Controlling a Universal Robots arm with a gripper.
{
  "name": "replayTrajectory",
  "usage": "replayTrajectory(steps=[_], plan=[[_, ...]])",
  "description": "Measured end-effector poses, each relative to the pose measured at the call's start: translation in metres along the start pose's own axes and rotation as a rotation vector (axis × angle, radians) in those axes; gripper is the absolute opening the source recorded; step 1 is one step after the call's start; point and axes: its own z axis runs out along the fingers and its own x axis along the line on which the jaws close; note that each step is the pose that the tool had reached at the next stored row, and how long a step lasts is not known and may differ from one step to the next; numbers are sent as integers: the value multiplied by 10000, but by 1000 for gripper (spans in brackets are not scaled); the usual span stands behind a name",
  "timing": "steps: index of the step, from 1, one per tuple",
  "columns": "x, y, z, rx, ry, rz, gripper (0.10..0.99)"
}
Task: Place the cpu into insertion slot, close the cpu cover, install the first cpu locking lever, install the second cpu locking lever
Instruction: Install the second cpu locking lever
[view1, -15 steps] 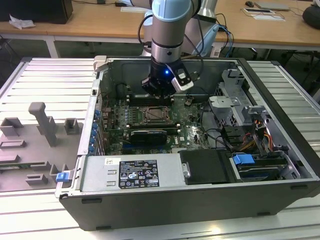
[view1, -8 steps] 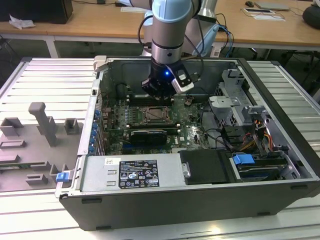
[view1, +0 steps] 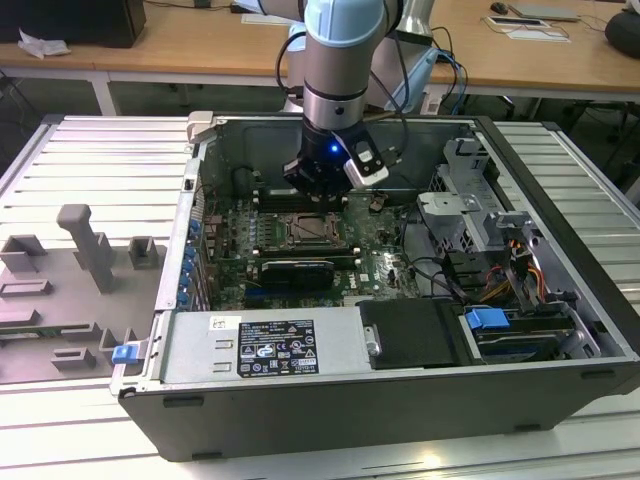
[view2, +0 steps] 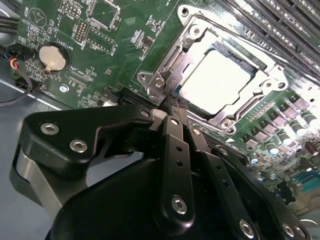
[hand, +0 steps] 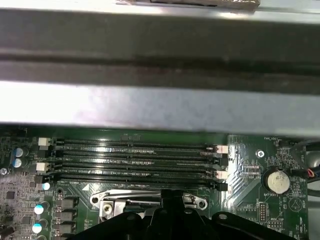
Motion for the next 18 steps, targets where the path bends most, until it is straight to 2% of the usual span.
replayTrajectory(steps=[5,8,13,15,18], plan=[[3,-88,-10,0,0,0,106],[4,-111,-22,1,1,2,106],[0,-88,-239,-1,0,-1,106],[0,-107,-242,-1,0,0,106],[5,-171,-250,-1,0,0,106]])
